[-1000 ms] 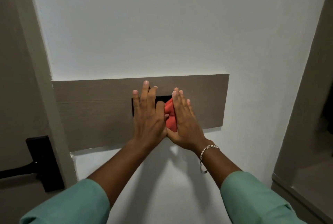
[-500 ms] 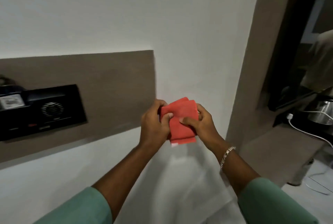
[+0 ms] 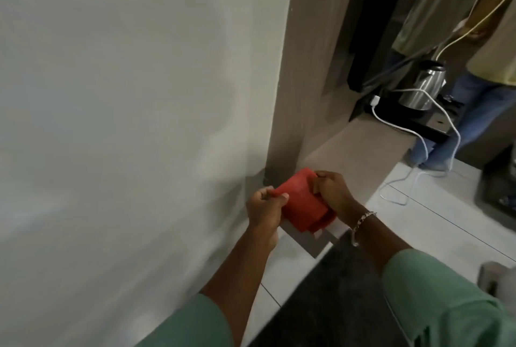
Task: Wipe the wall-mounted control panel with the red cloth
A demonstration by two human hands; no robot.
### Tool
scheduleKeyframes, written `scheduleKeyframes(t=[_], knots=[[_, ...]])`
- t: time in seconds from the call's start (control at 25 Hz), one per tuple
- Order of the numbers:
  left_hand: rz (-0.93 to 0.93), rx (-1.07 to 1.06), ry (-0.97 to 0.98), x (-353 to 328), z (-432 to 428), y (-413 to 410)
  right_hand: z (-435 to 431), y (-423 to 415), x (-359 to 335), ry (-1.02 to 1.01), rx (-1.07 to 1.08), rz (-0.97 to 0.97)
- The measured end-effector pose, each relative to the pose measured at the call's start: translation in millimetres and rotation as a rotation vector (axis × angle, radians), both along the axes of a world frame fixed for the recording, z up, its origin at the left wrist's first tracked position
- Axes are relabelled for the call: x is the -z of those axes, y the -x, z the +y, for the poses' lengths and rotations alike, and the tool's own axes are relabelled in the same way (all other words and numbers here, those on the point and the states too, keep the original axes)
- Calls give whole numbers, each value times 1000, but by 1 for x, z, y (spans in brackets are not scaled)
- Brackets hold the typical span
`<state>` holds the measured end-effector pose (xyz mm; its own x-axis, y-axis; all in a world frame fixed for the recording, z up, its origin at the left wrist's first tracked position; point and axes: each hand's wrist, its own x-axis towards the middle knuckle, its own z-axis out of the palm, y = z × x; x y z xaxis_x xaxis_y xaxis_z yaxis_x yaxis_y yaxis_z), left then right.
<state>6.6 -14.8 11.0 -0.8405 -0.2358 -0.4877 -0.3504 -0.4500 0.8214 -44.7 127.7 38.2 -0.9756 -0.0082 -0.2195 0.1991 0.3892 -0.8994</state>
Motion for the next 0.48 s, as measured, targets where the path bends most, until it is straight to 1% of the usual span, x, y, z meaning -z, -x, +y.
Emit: scheduleKeyframes(t=[0.08,0.16,0.32,0.36,0.44,0.48], knots=[[-12,17,-100,20,20,13,16,19,15,-95,25,-15],[-7,44,-170,32,28,20,27,36,28,-137,47,0],[25,104,-166,46,14,19,39,60,65,-199,69,25],[41,120,-127,46,8,18,40,65,72,-215,76,30],[64,163,65,41,-5,16,37,61,80,-281,76,53],[60,153,191,35,-11,15,34,58,77,-358,82,99]])
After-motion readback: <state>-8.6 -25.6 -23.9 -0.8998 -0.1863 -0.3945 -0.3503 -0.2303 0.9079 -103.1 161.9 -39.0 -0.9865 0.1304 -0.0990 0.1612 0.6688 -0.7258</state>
